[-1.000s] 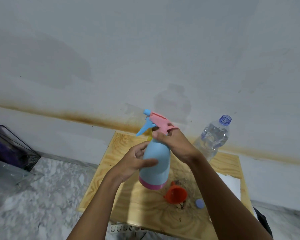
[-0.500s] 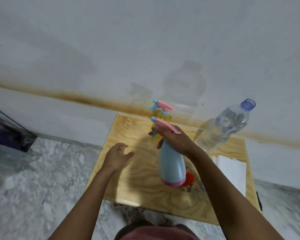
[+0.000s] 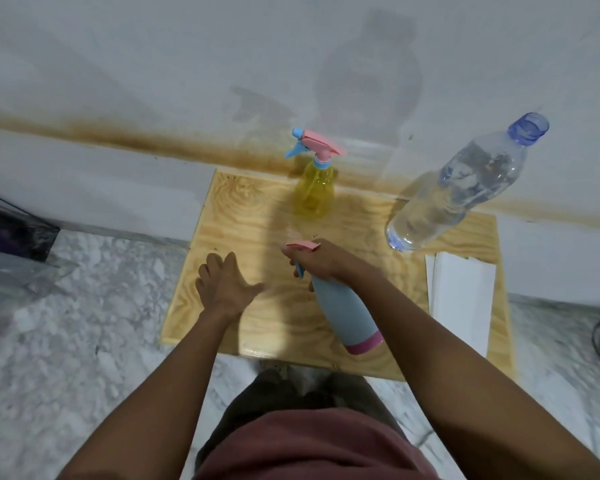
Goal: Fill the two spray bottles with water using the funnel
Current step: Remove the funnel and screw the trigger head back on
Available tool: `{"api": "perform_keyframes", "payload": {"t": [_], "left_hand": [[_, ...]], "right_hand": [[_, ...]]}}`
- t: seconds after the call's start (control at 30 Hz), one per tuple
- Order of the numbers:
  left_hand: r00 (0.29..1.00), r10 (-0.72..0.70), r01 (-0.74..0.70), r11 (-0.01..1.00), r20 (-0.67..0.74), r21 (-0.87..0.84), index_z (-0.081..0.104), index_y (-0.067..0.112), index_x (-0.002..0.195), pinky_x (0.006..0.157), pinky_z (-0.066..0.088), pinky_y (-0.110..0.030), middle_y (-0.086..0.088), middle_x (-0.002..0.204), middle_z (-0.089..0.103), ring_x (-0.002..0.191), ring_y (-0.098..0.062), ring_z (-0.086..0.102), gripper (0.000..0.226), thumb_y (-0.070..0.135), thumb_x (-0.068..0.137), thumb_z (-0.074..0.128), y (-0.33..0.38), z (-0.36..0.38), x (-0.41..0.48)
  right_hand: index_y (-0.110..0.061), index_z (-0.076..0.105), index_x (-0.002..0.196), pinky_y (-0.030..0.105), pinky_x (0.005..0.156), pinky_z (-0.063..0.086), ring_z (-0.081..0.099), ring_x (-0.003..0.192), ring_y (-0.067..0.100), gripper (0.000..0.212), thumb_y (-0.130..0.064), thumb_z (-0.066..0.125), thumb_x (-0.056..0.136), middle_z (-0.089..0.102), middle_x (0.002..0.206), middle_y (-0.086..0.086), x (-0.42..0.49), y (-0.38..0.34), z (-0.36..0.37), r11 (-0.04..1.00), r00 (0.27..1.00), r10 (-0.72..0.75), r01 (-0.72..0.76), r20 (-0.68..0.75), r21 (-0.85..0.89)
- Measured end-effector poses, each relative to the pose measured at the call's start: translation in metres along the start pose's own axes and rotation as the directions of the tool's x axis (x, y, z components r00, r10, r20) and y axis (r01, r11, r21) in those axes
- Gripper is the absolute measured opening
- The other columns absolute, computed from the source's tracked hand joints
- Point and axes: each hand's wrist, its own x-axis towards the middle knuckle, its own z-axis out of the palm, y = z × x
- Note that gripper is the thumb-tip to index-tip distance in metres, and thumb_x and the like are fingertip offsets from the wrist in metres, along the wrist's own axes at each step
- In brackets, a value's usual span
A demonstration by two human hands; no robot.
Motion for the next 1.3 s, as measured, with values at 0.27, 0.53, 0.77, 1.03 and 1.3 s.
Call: {"api": "perform_keyframes", "payload": {"t": [0.27, 0.53, 0.77, 1.03, 1.3], "left_hand": [[1.0, -0.029, 0.029, 0.999, -0.01, 0.023, 0.041, 0.02, 0.137, 0.104, 0.034, -0.046, -0.012, 0.144, 0.035, 0.13, -0.035, 0.033, 0.101, 0.075, 0.059, 0.075, 0.001, 0.003, 0.004], [1.0, -0.024, 0.024, 1.0, -0.005, 0.011, 0.039, 0.019, 0.14, 0.105, 0.033, -0.046, -0.011, 0.145, 0.032, 0.131, -0.035, 0.032, 0.101, 0.071, 0.062, 0.076, 0.001, 0.002, 0.004], [1.0, -0.026, 0.026, 1.0, -0.007, -0.003, 0.039, 0.02, 0.142, 0.106, 0.031, -0.045, -0.011, 0.146, 0.031, 0.132, -0.034, 0.031, 0.1, 0.07, 0.063, 0.077, 0.002, 0.0, 0.001], [1.0, -0.021, 0.021, 1.0, -0.003, -0.008, 0.041, 0.019, 0.138, 0.104, 0.032, -0.044, -0.01, 0.143, 0.032, 0.13, -0.033, 0.032, 0.096, 0.068, 0.063, 0.076, 0.003, -0.005, -0.003], [0.892, 0.343, -0.25, 0.917, 0.293, -0.312, 0.039, 0.033, 0.146, 0.11, 0.037, -0.032, 0.012, 0.142, 0.039, 0.135, -0.01, 0.037, 0.099, 0.067, 0.062, 0.08, 0.001, -0.039, -0.008]], "right_hand": [[-0.012, 0.072, 0.094, 0.047, 0.085, 0.058, 0.072, 0.069, 0.023, 0.054, -0.062, 0.052, 0.09, 0.073, 0.077, 0.004, 0.01, 0.005, 0.005, 0.998, 0.993, 0.046, -0.042, -0.105, 0.04], [-0.019, 0.069, 0.087, 0.047, 0.082, 0.06, 0.074, 0.075, 0.027, 0.041, -0.057, 0.053, 0.092, 0.073, 0.081, 0.005, 0.005, 0.008, 0.003, 0.996, 0.994, 0.031, -0.021, -0.103, 0.089], [-0.017, 0.069, 0.086, 0.037, 0.068, 0.062, 0.072, 0.065, 0.021, 0.043, -0.059, 0.057, 0.089, 0.073, 0.079, 0.005, 0.004, 0.002, 0.003, 0.993, 0.994, 0.054, -0.043, -0.1, 0.107], [-0.029, 0.063, 0.088, 0.036, 0.07, 0.058, 0.072, 0.06, 0.023, 0.032, -0.059, 0.053, 0.09, 0.073, 0.085, 0.003, -0.002, -0.002, 0.004, 0.996, 0.99, 0.01, 0.002, -0.142, 0.088], [-0.013, 0.063, 0.103, 0.043, 0.065, 0.058, 0.071, 0.061, 0.026, 0.037, -0.048, 0.056, 0.095, 0.073, 0.088, 0.002, -0.022, -0.022, 0.003, 0.936, 0.917, -0.249, 0.31, -0.312, 0.164]]}}
